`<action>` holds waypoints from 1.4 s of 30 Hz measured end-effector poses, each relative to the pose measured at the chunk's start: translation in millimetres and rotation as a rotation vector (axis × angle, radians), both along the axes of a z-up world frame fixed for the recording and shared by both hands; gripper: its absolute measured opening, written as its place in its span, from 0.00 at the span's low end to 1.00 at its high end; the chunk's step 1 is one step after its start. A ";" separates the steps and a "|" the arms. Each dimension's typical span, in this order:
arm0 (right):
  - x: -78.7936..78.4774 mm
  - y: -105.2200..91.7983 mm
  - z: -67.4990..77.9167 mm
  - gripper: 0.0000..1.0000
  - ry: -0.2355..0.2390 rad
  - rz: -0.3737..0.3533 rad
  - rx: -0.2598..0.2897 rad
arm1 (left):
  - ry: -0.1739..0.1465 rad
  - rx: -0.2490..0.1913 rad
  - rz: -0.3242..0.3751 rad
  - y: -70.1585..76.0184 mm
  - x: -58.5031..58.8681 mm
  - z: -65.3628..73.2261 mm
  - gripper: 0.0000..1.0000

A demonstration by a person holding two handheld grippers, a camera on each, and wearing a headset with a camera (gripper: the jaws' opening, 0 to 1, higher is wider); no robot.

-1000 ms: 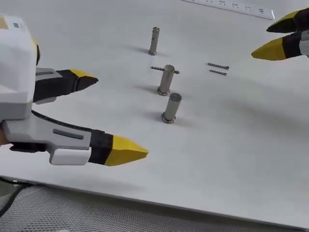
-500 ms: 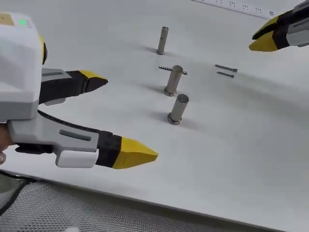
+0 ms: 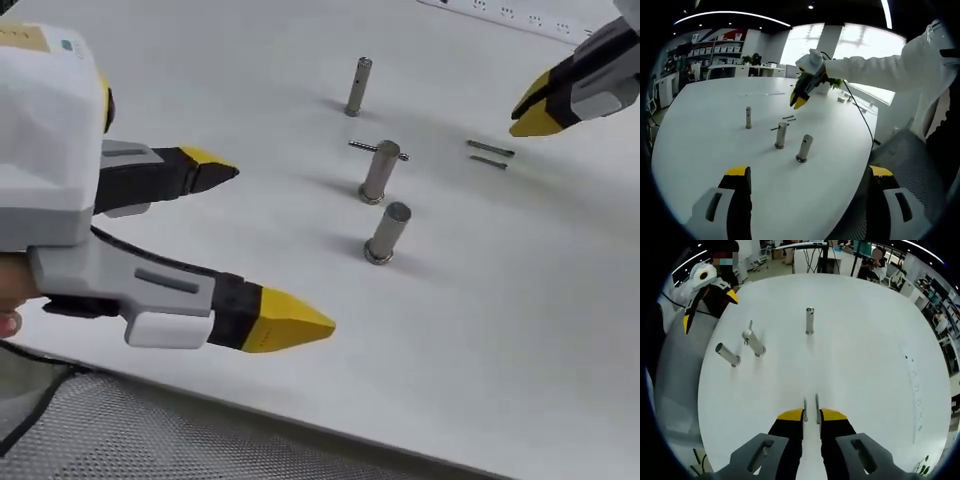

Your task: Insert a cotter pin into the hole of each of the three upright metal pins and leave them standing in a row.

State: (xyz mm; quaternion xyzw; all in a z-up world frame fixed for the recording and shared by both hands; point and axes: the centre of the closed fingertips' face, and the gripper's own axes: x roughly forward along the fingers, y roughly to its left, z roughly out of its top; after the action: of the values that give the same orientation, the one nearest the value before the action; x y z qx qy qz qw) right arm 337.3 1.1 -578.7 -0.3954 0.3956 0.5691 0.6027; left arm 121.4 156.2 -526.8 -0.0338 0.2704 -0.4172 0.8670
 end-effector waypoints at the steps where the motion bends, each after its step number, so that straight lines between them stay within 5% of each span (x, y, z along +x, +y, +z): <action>1: 1.3 -1.6 -4.0 0.06 0.003 0.006 -0.017 | 0.000 0.001 0.000 0.1 0.2 0.1 0.95; 13: 8.8 -11.4 -31.6 0.03 0.024 0.053 -0.137 | 0.007 -0.019 0.022 2.2 5.0 1.2 0.95; 35: 4.4 -11.4 -34.7 0.00 -0.014 0.129 -0.221 | 0.026 -0.035 0.023 -2.0 3.7 -4.2 0.93; 42: 7.4 -11.5 -34.4 0.00 -0.002 0.091 -0.231 | 0.035 -0.041 0.022 -3.8 4.0 -4.1 0.91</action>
State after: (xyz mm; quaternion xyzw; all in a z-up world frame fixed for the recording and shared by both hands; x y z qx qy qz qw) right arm 344.7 -10.5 -613.1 -0.4803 0.4397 0.5460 0.5271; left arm 125.4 152.4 -530.9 -0.0620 0.2766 -0.4122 0.8659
